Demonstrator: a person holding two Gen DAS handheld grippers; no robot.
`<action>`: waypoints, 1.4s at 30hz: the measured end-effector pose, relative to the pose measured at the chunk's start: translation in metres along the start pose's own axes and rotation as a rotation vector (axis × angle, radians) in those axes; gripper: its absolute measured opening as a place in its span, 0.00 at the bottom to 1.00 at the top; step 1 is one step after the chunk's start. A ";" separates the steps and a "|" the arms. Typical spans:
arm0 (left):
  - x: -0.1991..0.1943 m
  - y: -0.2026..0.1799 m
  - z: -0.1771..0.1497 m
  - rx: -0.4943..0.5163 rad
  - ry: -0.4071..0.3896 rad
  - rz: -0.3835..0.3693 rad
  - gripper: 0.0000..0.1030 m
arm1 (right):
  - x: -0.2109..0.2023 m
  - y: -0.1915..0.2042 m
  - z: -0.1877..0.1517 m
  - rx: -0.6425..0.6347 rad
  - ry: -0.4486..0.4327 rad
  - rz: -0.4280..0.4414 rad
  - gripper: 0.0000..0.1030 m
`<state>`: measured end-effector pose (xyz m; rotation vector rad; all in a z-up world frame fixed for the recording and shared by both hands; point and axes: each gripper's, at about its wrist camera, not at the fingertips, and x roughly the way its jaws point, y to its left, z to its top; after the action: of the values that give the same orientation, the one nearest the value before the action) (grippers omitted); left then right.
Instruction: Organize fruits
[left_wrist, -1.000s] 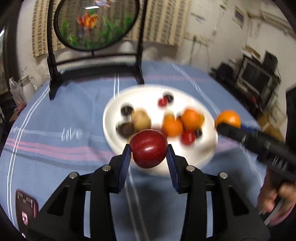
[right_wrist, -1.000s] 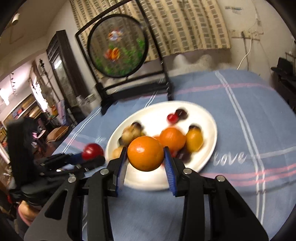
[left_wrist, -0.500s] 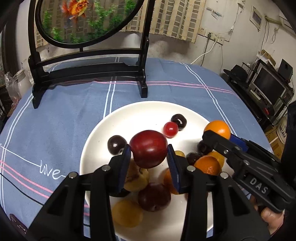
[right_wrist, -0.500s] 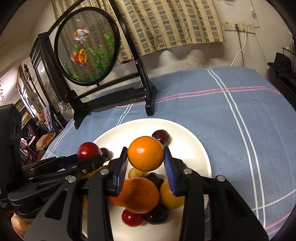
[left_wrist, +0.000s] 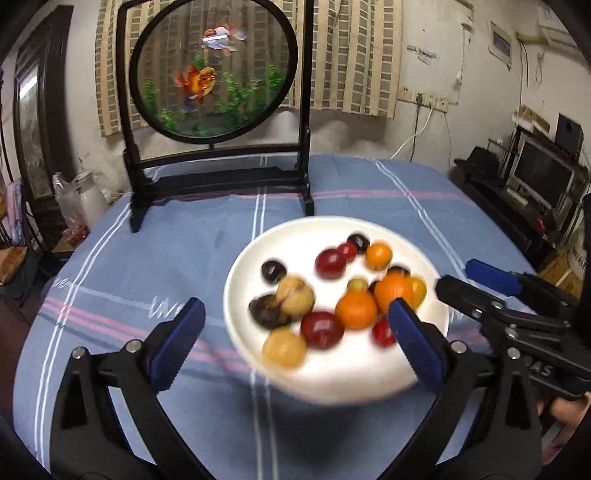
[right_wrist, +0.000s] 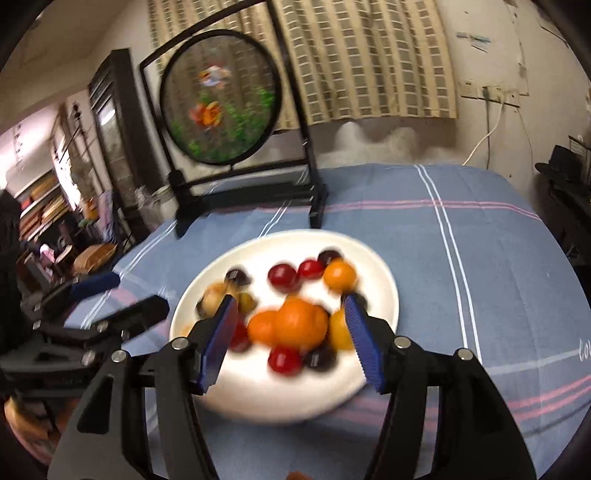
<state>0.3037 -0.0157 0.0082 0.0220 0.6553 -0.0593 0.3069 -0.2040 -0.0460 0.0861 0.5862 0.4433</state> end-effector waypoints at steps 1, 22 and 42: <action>-0.004 -0.001 -0.006 0.011 -0.002 0.008 0.98 | -0.006 0.002 -0.010 -0.020 0.002 0.002 0.59; -0.032 -0.006 -0.057 0.063 -0.024 0.038 0.98 | -0.033 0.015 -0.077 -0.142 0.103 -0.012 0.59; -0.035 0.004 -0.057 0.012 -0.032 0.003 0.98 | -0.030 0.016 -0.079 -0.154 0.108 -0.026 0.59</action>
<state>0.2422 -0.0077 -0.0156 0.0333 0.6226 -0.0610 0.2351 -0.2060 -0.0932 -0.0928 0.6569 0.4682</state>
